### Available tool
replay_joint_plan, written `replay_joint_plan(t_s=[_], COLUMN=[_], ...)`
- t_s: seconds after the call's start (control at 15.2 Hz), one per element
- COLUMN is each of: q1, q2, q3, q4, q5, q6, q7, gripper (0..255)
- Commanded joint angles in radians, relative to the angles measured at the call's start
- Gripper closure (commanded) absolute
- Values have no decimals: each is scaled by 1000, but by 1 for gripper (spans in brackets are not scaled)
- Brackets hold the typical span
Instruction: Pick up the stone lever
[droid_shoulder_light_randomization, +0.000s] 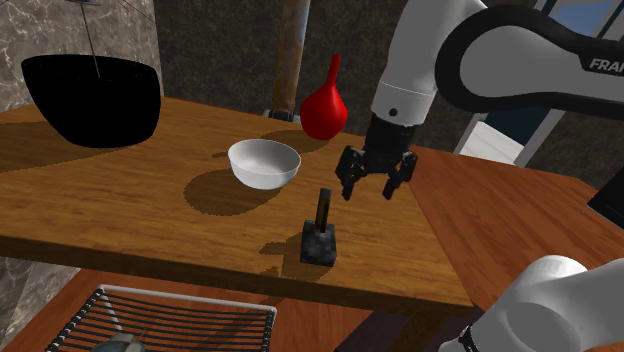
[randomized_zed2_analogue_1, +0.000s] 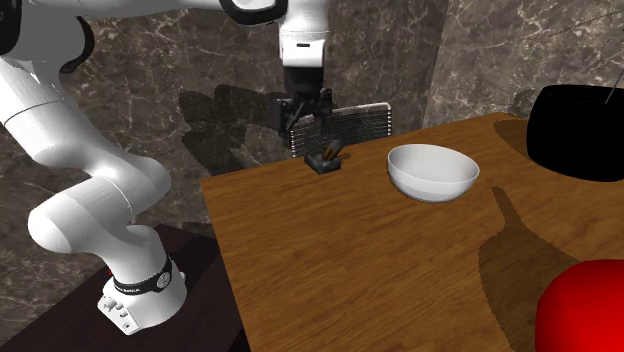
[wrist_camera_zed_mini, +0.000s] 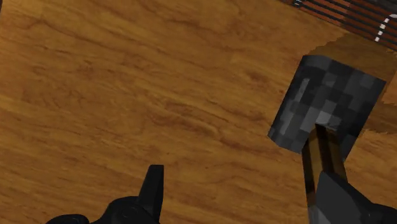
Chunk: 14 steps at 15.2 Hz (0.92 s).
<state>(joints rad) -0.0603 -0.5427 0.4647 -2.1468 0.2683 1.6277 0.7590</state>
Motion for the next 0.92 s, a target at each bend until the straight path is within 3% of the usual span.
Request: replay_joint_plan(t_s=[0.0,0.26,0.86], q1=[-15,-53,-46], q2=[53,181,177], q3=[49,143,156], q4=[43,152,49], q5=[23,30,42], q6=[24,70,169], q7=[107,309,296], gripper=[0,0,0])
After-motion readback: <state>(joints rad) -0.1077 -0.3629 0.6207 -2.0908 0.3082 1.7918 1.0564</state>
